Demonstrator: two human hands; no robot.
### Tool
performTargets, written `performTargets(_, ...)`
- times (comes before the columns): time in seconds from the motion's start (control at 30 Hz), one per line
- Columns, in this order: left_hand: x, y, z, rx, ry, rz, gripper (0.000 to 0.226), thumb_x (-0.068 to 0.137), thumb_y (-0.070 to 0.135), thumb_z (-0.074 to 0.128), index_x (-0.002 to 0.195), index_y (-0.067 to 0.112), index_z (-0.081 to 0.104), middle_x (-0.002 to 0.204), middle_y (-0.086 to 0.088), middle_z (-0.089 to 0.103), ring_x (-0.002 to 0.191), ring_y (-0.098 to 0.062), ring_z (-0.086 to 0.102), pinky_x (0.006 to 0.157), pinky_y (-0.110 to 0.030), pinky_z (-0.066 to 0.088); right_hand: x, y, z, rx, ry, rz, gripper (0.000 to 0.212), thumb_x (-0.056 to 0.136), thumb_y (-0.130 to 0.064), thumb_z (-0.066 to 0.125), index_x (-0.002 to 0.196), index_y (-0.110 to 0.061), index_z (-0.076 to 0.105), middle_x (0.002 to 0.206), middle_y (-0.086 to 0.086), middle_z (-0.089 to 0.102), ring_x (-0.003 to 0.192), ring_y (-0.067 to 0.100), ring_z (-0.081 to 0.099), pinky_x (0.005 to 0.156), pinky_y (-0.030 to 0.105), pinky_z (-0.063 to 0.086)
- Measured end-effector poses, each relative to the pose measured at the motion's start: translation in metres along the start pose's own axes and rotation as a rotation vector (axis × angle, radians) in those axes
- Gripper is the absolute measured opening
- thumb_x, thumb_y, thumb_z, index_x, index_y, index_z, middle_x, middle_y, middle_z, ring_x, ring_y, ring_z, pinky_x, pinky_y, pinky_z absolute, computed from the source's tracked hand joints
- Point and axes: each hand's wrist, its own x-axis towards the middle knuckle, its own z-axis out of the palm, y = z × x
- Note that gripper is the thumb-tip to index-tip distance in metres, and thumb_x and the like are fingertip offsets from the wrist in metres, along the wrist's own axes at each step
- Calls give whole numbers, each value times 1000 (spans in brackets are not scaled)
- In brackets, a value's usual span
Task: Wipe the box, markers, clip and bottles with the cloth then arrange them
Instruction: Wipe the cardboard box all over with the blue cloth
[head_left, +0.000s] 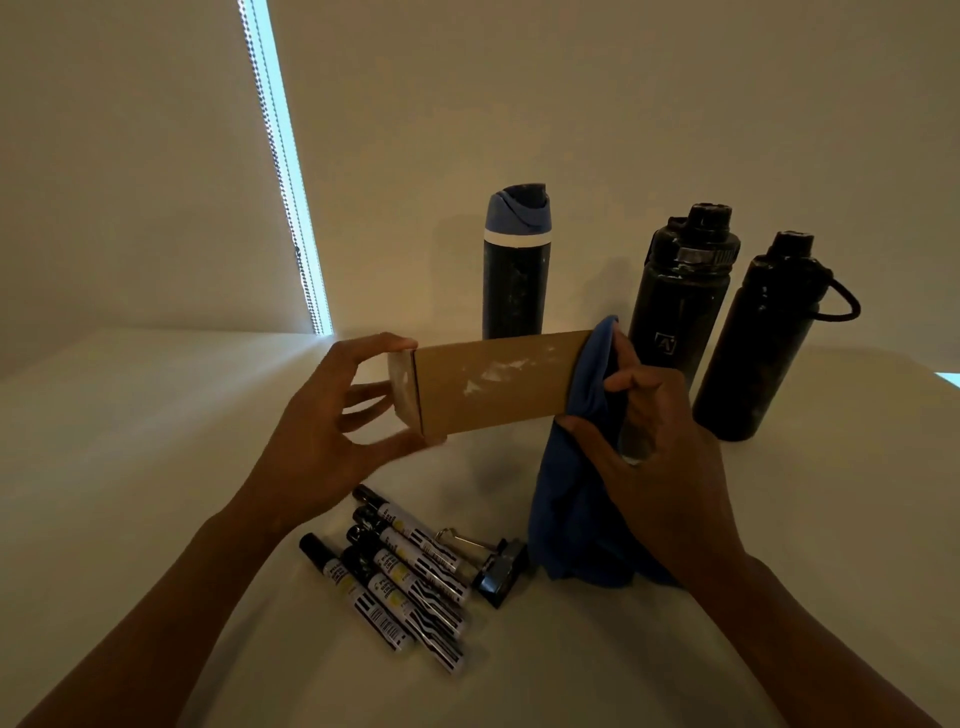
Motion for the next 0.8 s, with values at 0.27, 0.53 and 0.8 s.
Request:
performTargets(0.27,0,-7,-13,270,148,254,80,67,24,97,137,12,61,134,6,65,128,-10,61,110,-34,51,-2,10,10,-115,-26,-124,53,94,-24,68,144,-18,50,140,-11,48,126,-8,47,105,5,32)
performTargets(0.53,-1,-5,-10,347,148,299,80,64,31,100,133,10,64,128,3,68,121,-13,66,101,-42,57,-2,-2,0,-252,262,-134,37,88,-42,74,123,-30,69,128,-18,62,106,2,56,101,37,41)
performTargets(0.8,-1,1,-4,330,134,305,82,64,32,101,133,8,63,129,1,68,122,-9,64,105,-32,54,12,-5,7,-40,332,-2,20,91,-30,71,107,-18,68,119,0,44,114,14,48,96,38,47)
